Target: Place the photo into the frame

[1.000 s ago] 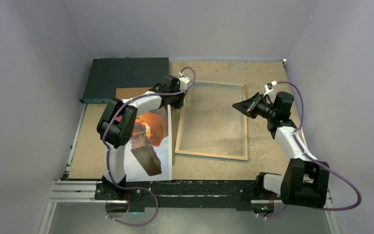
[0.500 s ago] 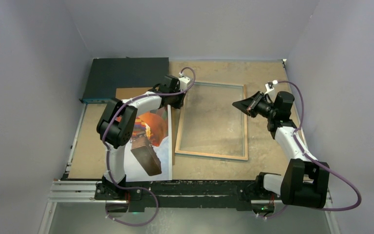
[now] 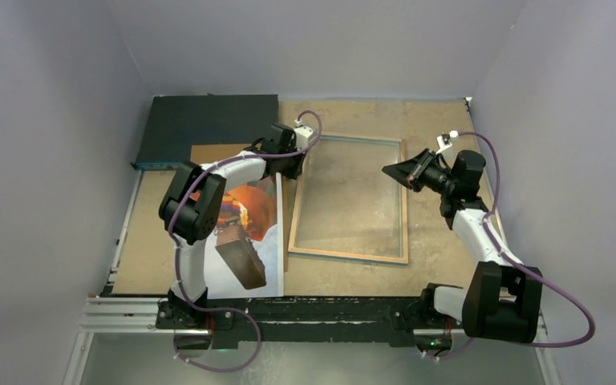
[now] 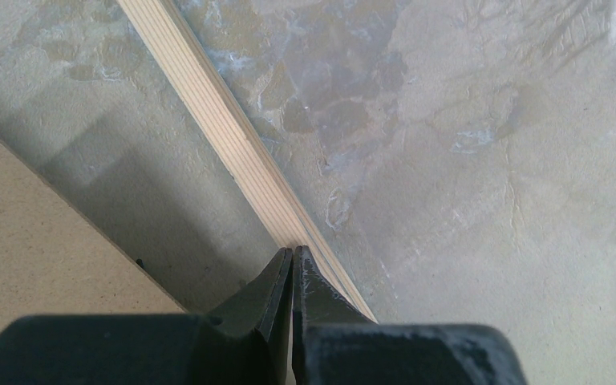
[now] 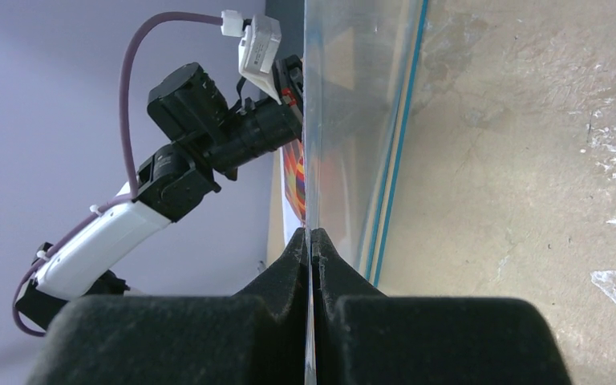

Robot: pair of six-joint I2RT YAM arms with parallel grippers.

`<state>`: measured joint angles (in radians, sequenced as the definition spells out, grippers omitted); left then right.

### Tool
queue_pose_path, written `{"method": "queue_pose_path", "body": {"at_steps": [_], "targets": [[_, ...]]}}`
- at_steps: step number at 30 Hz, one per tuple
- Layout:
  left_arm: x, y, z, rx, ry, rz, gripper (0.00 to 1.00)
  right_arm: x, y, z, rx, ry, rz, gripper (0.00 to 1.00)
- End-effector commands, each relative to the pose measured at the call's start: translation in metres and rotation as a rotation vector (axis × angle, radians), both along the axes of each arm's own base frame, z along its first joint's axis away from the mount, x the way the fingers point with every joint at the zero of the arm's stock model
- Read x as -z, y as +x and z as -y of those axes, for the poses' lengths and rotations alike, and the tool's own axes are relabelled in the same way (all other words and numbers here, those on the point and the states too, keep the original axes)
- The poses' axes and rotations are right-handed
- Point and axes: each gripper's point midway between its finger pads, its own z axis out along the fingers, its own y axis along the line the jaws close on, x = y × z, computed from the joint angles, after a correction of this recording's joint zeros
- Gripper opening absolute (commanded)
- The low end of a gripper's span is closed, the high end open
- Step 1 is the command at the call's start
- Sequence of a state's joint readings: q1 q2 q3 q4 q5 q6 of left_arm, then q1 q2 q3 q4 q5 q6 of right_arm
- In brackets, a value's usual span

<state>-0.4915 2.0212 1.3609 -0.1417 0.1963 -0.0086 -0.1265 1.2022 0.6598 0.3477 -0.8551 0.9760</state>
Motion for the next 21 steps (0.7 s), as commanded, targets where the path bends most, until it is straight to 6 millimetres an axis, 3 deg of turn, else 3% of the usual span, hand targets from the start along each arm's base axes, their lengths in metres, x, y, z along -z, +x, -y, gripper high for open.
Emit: {"method": "queue_pose_path", "body": {"at_steps": [1, 15, 21], "targets": [[0.016, -0.029, -0.004, 0.009, 0.012, -0.112, 0.0, -0.021, -0.006, -0.004, -0.035, -0.001, 0.09, 0.0], [0.015, -0.027, -0.003, 0.003, 0.011, -0.113, 0.0, 0.002, -0.005, -0.004, -0.107, -0.122, 0.112, 0.0], [0.015, -0.027, -0.003, 0.002, 0.011, -0.115, 0.0, 0.005, -0.007, -0.012, -0.133, -0.105, 0.111, 0.0]]}}
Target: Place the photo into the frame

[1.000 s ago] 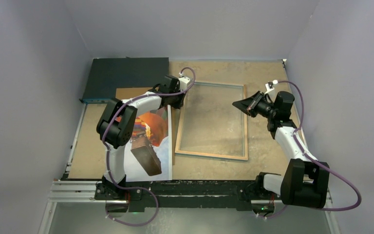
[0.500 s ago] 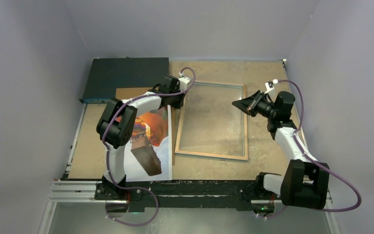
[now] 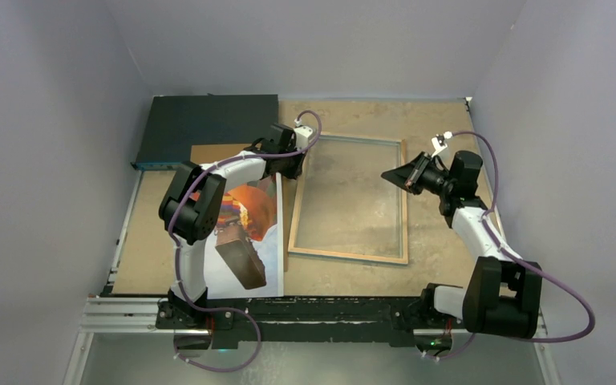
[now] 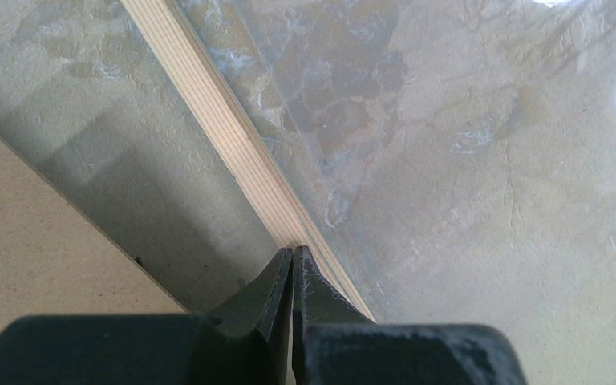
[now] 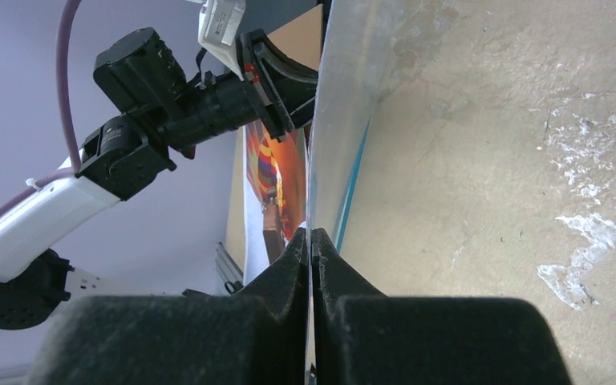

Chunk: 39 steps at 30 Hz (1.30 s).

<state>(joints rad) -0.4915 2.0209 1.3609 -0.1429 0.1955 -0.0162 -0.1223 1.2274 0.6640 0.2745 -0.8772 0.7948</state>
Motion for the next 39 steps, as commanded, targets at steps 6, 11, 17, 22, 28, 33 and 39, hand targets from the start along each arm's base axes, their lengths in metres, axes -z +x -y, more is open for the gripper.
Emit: {"method": "queue_pose_path", "body": {"at_steps": [6, 11, 17, 22, 28, 33, 39], "targets": [[0.015, -0.027, -0.002, 0.011, 0.01, -0.112, 0.0, -0.015, -0.001, -0.017, -0.085, 0.007, 0.072, 0.0], [0.016, -0.028, -0.003, 0.013, 0.012, -0.112, 0.0, -0.017, 0.0, -0.021, -0.105, 0.015, 0.077, 0.0], [0.015, -0.028, -0.002, 0.014, 0.009, -0.112, 0.0, -0.002, -0.001, -0.02, -0.105, 0.018, 0.024, 0.0], [0.015, -0.028, -0.003, 0.013, 0.013, -0.112, 0.0, 0.01, -0.009, -0.02, -0.108, 0.007, -0.006, 0.0], [0.016, -0.029, -0.004, 0.01, 0.016, -0.117, 0.0, 0.014, -0.014, -0.021, -0.127, 0.003, -0.034, 0.0], [0.016, -0.029, -0.004, 0.008, 0.018, -0.115, 0.0, 0.013, -0.019, -0.02, -0.129, -0.014, -0.045, 0.0], [0.016, -0.028, -0.005, 0.007, 0.02, -0.115, 0.0, 0.011, -0.022, -0.021, -0.132, -0.017, -0.051, 0.0]]}}
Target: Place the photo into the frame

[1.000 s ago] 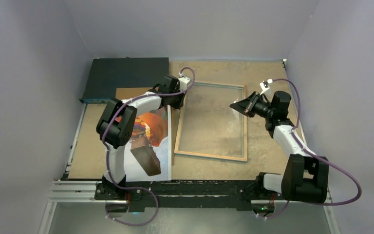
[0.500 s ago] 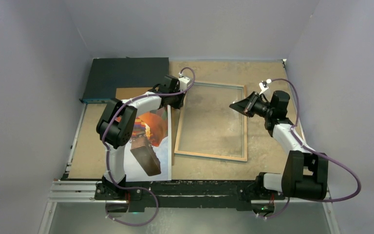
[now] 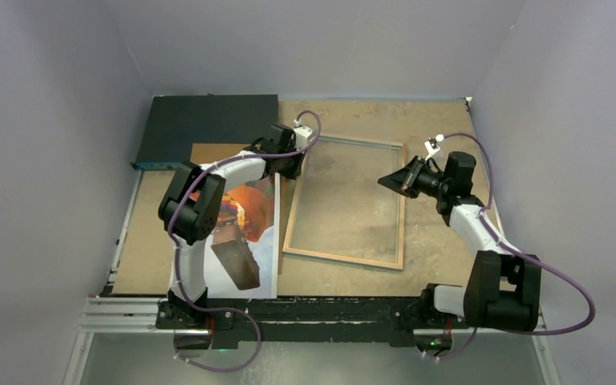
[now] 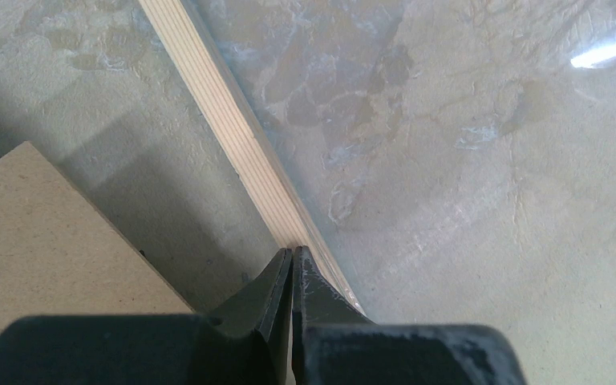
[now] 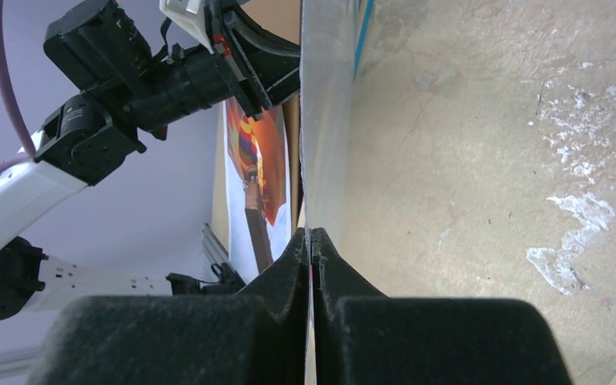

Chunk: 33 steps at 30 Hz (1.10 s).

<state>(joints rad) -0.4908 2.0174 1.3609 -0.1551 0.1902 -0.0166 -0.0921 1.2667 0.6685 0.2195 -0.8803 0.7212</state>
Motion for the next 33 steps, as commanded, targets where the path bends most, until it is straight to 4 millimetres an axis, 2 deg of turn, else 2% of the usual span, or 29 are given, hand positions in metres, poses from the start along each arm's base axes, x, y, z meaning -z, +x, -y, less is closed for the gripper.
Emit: {"method": "queue_pose_path", "body": {"at_steps": [1, 10, 19, 33], "targets": [[0.015, -0.027, -0.002, 0.011, 0.011, -0.109, 0.0, -0.008, -0.017, -0.012, -0.078, 0.019, -0.015, 0.0], [0.015, -0.029, -0.003, 0.011, 0.012, -0.111, 0.0, -0.005, -0.014, -0.003, -0.051, -0.016, -0.029, 0.0], [0.013, -0.028, -0.002, 0.009, 0.006, -0.111, 0.0, 0.025, -0.021, 0.012, 0.006, -0.088, -0.133, 0.0], [0.012, -0.028, -0.002, 0.012, 0.008, -0.11, 0.0, 0.032, -0.019, 0.006, -0.028, -0.036, -0.132, 0.0]]}}
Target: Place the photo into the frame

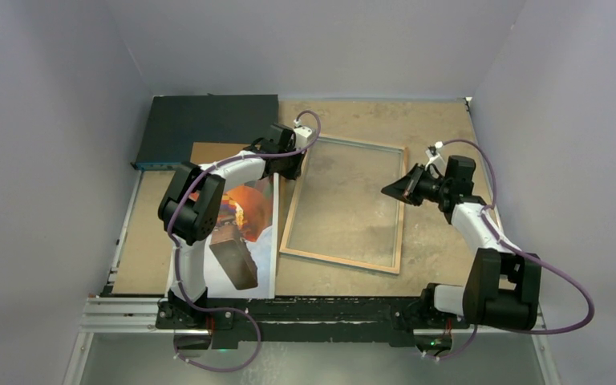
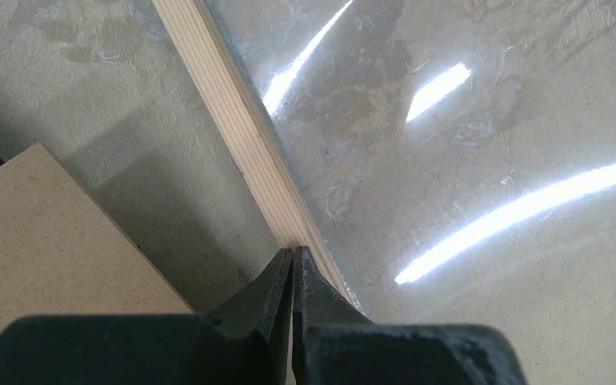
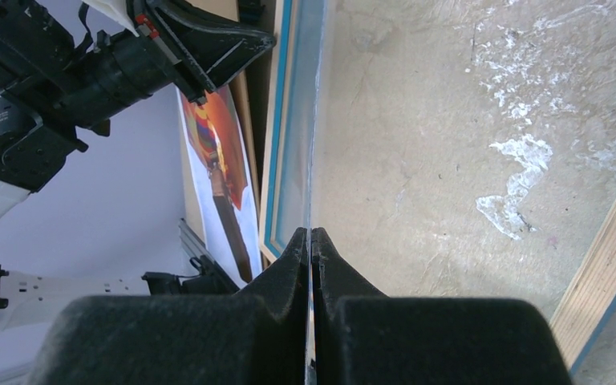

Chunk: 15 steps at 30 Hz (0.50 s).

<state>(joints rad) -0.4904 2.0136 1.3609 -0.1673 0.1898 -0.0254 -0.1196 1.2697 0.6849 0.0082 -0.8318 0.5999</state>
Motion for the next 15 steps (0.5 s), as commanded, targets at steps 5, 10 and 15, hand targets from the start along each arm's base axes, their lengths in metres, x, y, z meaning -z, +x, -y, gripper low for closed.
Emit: {"method": "queue_pose_path", "body": {"at_steps": [5, 10, 15], "targets": [[0.013, -0.026, 0.0, 0.02, 0.004, -0.101, 0.0, 0.016, -0.003, -0.004, -0.045, 0.014, -0.054, 0.0], [0.014, -0.025, 0.0, 0.022, 0.007, -0.1, 0.0, 0.019, 0.002, -0.003, -0.061, 0.0, -0.046, 0.0], [0.013, -0.024, -0.001, 0.023, 0.009, -0.097, 0.0, 0.019, 0.007, -0.002, -0.063, -0.009, -0.035, 0.0]]}}
